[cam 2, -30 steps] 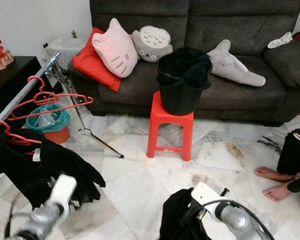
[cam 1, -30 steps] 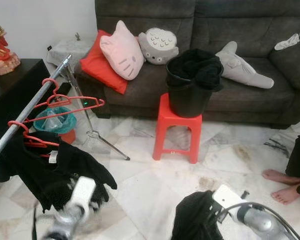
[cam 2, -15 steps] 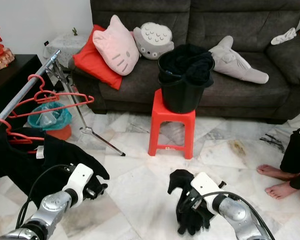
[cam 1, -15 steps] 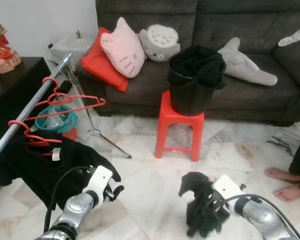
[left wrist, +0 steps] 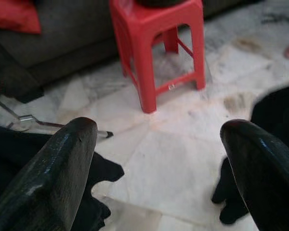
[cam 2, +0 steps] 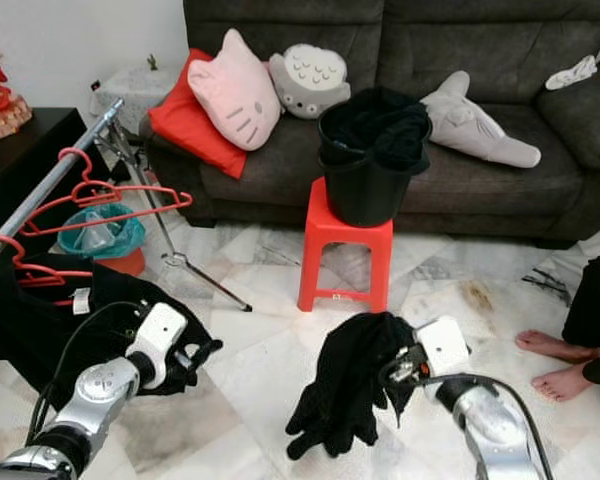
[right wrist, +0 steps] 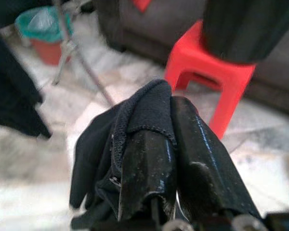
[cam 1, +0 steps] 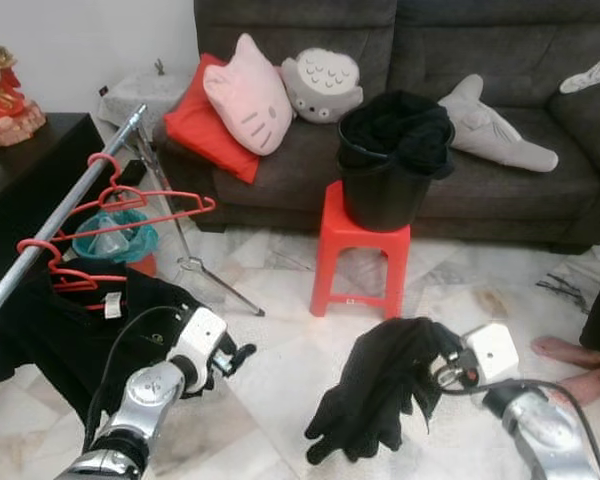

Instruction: Hang hanger

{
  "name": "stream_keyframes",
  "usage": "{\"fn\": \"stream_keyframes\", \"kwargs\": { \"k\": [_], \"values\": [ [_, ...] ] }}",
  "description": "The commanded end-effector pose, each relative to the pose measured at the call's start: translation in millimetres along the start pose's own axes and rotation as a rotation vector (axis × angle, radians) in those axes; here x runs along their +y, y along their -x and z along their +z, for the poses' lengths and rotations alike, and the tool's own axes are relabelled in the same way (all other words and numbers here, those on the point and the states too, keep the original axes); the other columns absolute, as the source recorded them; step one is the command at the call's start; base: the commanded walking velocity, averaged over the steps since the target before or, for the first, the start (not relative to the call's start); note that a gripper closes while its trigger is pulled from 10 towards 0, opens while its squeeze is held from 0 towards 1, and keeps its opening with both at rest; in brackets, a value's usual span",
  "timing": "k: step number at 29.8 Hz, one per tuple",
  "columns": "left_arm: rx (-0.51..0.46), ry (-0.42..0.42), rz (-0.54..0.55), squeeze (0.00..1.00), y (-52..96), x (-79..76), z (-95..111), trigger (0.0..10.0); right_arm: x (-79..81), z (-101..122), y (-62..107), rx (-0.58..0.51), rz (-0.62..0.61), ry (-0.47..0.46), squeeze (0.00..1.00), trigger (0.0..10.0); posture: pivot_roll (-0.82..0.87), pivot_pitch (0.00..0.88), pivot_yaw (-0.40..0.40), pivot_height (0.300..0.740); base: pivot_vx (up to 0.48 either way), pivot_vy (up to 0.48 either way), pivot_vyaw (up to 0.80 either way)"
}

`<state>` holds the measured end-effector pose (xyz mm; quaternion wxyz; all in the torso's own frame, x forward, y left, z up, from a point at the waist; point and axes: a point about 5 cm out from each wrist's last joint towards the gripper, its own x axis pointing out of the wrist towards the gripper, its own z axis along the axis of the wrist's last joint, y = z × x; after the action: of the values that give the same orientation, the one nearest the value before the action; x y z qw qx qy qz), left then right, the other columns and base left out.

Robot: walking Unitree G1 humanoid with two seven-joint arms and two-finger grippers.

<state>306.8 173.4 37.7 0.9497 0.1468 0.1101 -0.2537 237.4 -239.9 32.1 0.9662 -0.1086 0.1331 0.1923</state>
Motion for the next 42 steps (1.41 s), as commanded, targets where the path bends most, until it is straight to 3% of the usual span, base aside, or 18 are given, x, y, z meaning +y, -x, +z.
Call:
{"fn": "stream_keyframes", "kwargs": {
  "k": [1, 8, 27, 42],
  "values": [
    [-0.019, 0.013, 0.005, 0.0, 3.2, 4.3, 1, 10.0, -1.5, 15, -3.0, -0.061, 0.008, 0.006, 0.0, 10.0, -0.02, 0.0, 0.049, 0.74, 0.0, 0.0, 0.65],
    [-0.039, -0.015, -0.096, 0.0, -0.2, 5.9, 13, 10.0, -5.2, 23, -1.6, -0.069, 0.018, 0.007, 0.0, 10.0, -0.02, 0.0, 0.057, 0.74, 0.0, 0.0, 0.65],
    [-0.062, -0.016, -0.103, 0.0, 2.9, 11.9, 21, 10.0, 3.4, 25, -4.2, -0.066, 0.044, -0.014, 0.0, 10.0, 0.0, 0.0, 0.073, 0.74, 0.0, 0.0, 0.6],
    [-0.075, -0.007, -0.147, 0.0, -0.3, 4.2, 29, 10.0, 8.4, 30, -8.1, -0.061, 0.092, -0.021, 0.0, 10.0, 0.01, 0.016, 0.062, 0.74, 0.0, 0.0, 0.62]
  ]
}}
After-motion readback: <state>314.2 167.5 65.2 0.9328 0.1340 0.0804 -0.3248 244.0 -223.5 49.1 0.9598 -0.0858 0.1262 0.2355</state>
